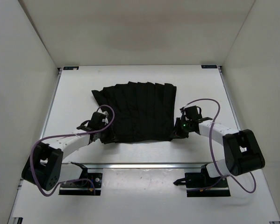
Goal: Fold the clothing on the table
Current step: Fold the skirt
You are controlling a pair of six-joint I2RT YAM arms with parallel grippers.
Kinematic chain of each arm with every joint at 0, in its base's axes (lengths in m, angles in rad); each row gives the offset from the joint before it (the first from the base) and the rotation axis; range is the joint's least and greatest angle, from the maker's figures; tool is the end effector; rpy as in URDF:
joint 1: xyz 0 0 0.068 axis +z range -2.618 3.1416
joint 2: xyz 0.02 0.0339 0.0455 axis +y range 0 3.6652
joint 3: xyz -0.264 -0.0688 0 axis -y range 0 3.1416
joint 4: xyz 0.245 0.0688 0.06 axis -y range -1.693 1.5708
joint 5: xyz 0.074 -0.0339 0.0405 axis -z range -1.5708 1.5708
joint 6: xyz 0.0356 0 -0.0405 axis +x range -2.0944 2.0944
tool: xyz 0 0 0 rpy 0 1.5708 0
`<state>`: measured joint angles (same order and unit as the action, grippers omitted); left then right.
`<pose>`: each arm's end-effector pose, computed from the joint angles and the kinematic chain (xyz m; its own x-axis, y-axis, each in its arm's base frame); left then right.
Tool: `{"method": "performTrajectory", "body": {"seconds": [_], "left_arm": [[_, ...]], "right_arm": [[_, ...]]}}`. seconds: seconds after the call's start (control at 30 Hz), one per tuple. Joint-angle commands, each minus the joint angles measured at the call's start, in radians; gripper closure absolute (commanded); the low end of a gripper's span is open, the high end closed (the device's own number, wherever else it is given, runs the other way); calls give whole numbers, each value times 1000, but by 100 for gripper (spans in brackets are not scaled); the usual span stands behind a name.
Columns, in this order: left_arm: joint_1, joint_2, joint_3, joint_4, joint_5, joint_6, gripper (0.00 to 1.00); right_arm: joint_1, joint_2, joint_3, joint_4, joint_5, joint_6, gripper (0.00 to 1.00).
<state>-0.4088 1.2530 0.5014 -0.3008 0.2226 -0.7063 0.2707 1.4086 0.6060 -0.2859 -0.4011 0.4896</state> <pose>0.1908 -0.0912 0.1464 -0.9231 -0.2899 -0.2525 -0.1460 0.8719 -0.4675 0.2278 0.0776 0.1449 -0.9512 0.1853 -0.2467 0.0302 0.8516 0.5234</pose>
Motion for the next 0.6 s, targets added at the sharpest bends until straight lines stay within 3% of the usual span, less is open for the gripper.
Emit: {"method": "performTrajectory", "body": {"seconds": [0.0,0.07,0.13,0.23,0.37,0.47,0.5,0.57], "left_arm": [[4,13,-11,68,-12,-16,62],[2,32,0,74,-11,-21,87],[2,42,6,83,-2,-25,100],[4,55,44,51,-23,11,100],[66,74,159,-44,-49,166,100],[113,124,375,-86,-54,292,100],[125,161,434,-116,-66,332,100],[126,233,730,-173,-90,396,100]], "right_arm": [[5,-10,20,39,-1,7,100],[-2,-23,18,34,-5,-8,100],[-10,-29,26,30,-7,-13,100],[-36,-39,60,-5,-7,-49,100],[-74,-72,144,-41,19,-103,100],[-102,-45,292,-91,41,-161,100],[-108,-13,399,-139,65,-205,100],[-123,39,681,-211,122,-290,100]]}}
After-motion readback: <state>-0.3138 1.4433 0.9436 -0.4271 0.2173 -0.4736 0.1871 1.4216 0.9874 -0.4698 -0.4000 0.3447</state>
